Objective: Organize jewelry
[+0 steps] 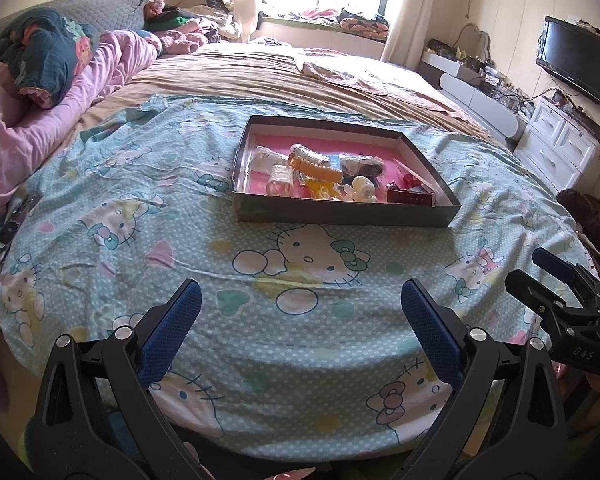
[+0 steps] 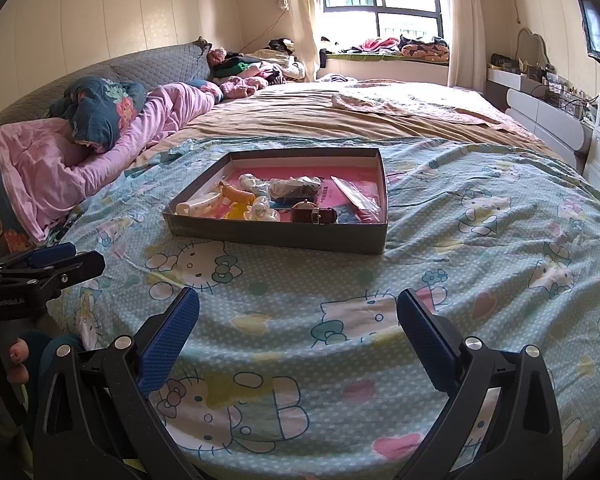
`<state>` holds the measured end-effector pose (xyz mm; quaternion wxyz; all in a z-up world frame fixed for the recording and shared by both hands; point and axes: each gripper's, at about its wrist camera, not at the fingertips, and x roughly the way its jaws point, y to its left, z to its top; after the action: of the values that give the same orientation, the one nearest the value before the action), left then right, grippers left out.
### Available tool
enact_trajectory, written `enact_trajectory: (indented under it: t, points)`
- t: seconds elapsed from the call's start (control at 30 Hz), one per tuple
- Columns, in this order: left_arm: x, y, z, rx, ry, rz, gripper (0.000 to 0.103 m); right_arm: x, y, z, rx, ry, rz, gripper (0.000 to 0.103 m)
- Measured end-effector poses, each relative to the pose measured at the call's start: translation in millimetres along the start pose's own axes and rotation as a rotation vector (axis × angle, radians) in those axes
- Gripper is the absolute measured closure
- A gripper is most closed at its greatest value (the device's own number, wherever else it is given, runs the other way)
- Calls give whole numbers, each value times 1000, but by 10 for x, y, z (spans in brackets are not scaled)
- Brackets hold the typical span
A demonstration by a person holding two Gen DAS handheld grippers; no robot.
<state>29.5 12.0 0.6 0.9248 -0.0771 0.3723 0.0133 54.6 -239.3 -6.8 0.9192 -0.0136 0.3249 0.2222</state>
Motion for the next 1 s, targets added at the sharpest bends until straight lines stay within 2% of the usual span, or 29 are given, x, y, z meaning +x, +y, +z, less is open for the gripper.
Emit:
enact_trajectory:
  t: [0.53, 0.67, 0.8, 0.9, 1.0]
  points:
    - [117, 44, -23, -20, 39, 7, 10, 93, -110, 5, 19, 16, -22, 5]
    - [249, 127, -22, -48, 75, 48, 9, 191, -204, 12, 41, 34, -47, 5]
    - [332, 295, 73, -70, 72, 109, 9, 326, -421, 57, 89, 51, -85, 5]
    - [435, 563, 229, -121, 75, 131, 10, 444, -686, 129, 126, 52, -150, 5]
    - [667, 965, 429, -181, 103, 226, 9, 584, -1069, 216, 152, 50, -259, 5]
